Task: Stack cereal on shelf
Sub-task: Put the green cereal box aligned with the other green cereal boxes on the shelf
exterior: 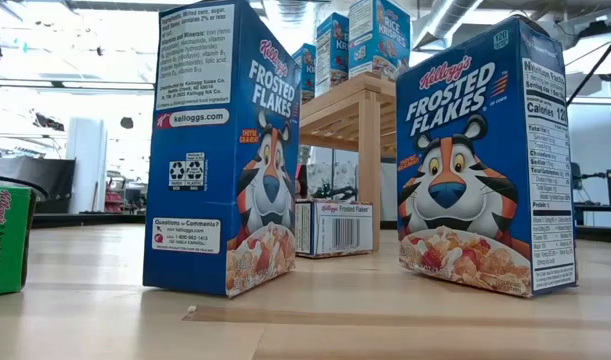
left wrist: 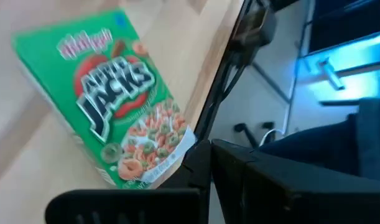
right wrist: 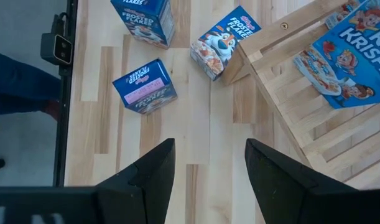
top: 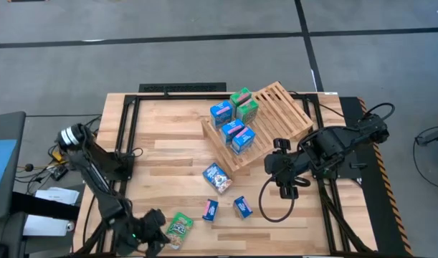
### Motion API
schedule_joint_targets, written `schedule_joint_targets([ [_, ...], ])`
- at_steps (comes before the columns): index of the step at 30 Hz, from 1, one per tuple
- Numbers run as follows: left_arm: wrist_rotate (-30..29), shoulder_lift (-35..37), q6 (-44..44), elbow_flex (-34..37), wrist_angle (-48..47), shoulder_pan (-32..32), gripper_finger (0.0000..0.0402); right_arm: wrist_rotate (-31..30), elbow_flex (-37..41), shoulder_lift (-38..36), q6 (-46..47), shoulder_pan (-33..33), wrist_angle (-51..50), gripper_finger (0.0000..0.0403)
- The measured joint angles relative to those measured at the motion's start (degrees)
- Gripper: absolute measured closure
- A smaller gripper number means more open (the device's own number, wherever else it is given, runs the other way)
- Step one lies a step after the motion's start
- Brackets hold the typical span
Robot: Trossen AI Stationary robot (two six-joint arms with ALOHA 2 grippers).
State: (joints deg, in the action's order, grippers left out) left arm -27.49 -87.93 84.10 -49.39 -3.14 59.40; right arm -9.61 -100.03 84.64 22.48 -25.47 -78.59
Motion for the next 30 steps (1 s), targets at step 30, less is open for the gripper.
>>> schedule_joint_targets([
  [30,-10.5,-10.0,6.9,-1.7,-18.8,-1.0,0.0401,-1.1,0.0,0.0,-0.5,0.9,-0.2,0.0185],
])
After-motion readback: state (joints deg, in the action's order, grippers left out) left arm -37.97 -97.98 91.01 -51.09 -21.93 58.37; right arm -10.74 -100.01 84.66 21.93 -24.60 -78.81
